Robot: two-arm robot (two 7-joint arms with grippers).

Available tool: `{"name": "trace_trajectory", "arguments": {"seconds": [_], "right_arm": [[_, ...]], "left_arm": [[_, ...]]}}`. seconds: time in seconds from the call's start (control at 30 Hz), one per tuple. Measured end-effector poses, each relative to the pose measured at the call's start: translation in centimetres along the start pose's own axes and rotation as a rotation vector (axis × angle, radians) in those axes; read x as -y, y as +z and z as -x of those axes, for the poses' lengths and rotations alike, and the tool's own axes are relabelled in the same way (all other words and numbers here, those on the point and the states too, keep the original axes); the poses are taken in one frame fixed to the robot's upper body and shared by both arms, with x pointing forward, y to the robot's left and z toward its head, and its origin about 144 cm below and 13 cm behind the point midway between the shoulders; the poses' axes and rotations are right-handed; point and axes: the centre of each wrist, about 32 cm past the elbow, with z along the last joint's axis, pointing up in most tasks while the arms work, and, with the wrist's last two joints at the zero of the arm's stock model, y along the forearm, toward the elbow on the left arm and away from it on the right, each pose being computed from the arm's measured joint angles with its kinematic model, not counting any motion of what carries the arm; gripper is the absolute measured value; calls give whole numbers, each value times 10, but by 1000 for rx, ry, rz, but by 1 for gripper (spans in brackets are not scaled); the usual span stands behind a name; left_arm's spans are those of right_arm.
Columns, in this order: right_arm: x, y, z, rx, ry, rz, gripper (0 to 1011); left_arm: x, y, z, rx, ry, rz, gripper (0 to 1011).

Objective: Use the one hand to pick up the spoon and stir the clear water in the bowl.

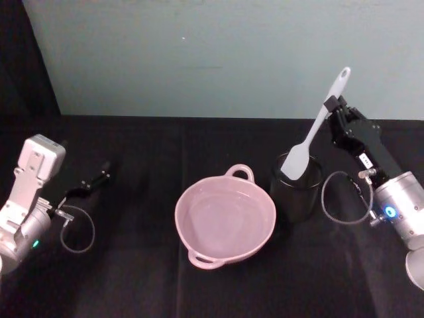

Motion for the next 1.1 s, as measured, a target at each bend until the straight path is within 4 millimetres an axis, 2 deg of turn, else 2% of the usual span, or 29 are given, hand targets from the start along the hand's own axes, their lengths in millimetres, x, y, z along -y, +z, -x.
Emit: {"name": "trace_trajectory", "arguments": {"seconds": [0.53, 1.1], "right_arm": [[8, -17, 1, -52, -43, 66, 107], [17, -23, 4, -84, -84, 127, 108]], "left_arm": [[0, 0, 0, 0, 0, 0, 1005], [0, 0, 0, 0, 0, 0, 1005]]}}
